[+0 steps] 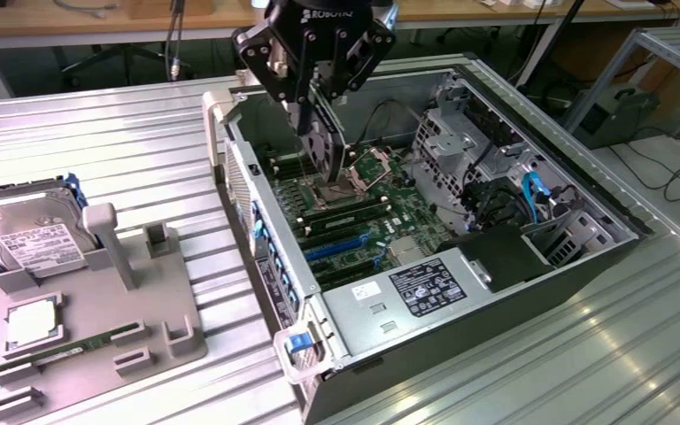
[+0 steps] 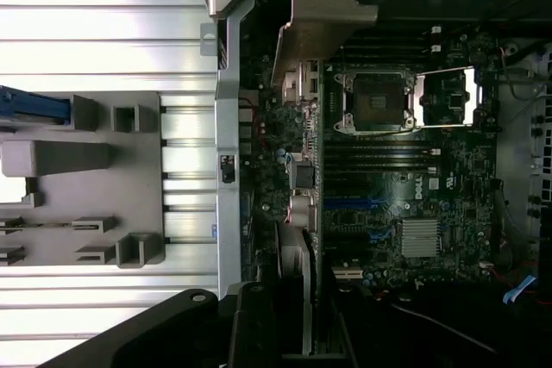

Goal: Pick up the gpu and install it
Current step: 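Pick up the gpu and move the gpu toward the slot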

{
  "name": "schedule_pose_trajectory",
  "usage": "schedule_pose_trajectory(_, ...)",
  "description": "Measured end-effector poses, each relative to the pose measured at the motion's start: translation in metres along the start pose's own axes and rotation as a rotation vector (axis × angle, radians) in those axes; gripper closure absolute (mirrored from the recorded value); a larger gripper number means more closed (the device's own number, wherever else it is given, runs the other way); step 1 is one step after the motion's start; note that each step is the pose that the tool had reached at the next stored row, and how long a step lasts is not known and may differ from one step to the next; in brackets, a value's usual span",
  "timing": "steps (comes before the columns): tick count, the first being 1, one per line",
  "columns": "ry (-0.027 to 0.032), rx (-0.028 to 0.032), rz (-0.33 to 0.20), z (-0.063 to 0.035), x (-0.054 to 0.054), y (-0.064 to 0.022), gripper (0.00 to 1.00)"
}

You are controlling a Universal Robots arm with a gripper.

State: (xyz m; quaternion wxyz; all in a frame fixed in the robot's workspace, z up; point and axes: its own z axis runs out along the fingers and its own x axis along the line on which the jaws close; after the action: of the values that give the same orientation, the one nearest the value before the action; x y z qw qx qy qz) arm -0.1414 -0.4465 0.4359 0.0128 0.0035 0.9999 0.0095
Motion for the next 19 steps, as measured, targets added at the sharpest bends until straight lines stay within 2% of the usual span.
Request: schedule_pose_trajectory(19,0.0,0.0001,0.0,0.0006,-0.027,0.0002,0.73)
